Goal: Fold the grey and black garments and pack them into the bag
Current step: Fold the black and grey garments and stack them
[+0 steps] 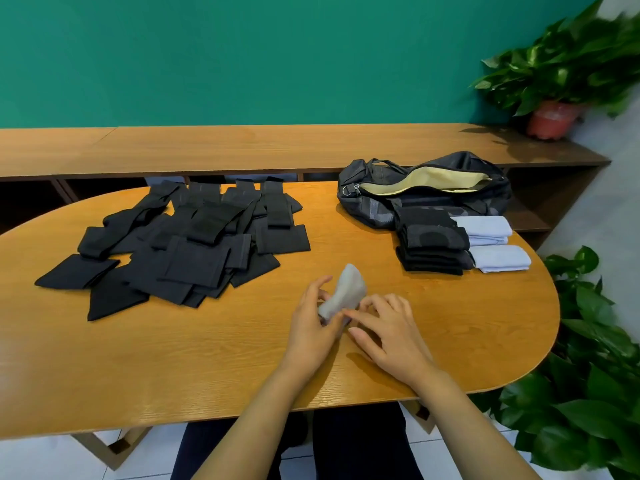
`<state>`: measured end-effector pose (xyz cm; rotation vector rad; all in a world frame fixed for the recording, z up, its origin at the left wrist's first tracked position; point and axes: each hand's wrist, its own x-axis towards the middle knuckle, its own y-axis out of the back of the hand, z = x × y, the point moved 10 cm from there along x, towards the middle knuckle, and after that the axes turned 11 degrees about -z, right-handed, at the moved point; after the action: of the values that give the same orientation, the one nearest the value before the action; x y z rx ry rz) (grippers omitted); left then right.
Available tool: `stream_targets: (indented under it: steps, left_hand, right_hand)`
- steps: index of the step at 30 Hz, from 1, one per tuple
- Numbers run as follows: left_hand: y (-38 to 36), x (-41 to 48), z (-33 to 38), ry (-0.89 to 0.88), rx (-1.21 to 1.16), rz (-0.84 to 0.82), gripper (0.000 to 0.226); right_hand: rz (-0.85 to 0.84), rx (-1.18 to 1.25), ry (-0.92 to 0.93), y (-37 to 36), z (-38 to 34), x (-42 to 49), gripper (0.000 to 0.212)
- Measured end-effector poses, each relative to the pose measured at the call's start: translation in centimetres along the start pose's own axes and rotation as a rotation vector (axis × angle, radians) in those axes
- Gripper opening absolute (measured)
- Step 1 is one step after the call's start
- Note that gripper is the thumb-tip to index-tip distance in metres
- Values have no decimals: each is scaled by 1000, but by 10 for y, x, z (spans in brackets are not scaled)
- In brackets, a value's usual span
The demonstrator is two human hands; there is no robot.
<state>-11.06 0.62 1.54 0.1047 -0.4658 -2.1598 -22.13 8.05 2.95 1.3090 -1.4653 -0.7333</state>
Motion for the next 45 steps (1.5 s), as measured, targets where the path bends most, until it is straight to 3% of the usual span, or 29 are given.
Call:
stream_targets:
  steps: [4, 7, 13, 16, 18, 21, 25, 31, 39, 43, 45]
  left_hand:
    - [29, -5, -18, 184, -365, 216, 55]
    - [29, -7, -32, 359, -663, 194, 51]
    - [17, -7, -28, 450, -713, 36, 45]
    - [14, -1, -18, 369, -712, 31, 42]
    - [19, 4, -13, 297, -623, 81, 39]
    - [31, 16, -11, 207, -209, 177, 31]
    - [24, 31, -17, 175, 189, 160, 31]
    - [-8, 32, -19, 165, 522, 109, 32]
    - [-5, 33, -24, 155, 517, 120, 30]
    - [-4, 34, -24, 156, 547, 122, 29]
    - [-4, 34, -23, 144, 536, 128, 29]
  right_hand:
    - [79, 17, 24, 9, -6, -5, 21]
    - [56, -111, 139, 5, -20, -6, 20]
    - [-67, -325, 223, -8, -32, -6, 42]
    - [-40, -344, 159, 2, -27, -6, 44]
    - [31, -349, 80, 23, -18, -6, 46]
    - [183, -369, -81, 71, 12, -10, 48]
    - [310, -450, -361, 133, 80, -28, 51]
    - [158, -493, -652, 148, 198, -61, 59]
    - [-137, -486, -645, 106, 249, -58, 75]
    - [-255, -364, -633, 84, 258, -54, 60]
    - [-214, -259, -626, 84, 260, -52, 52]
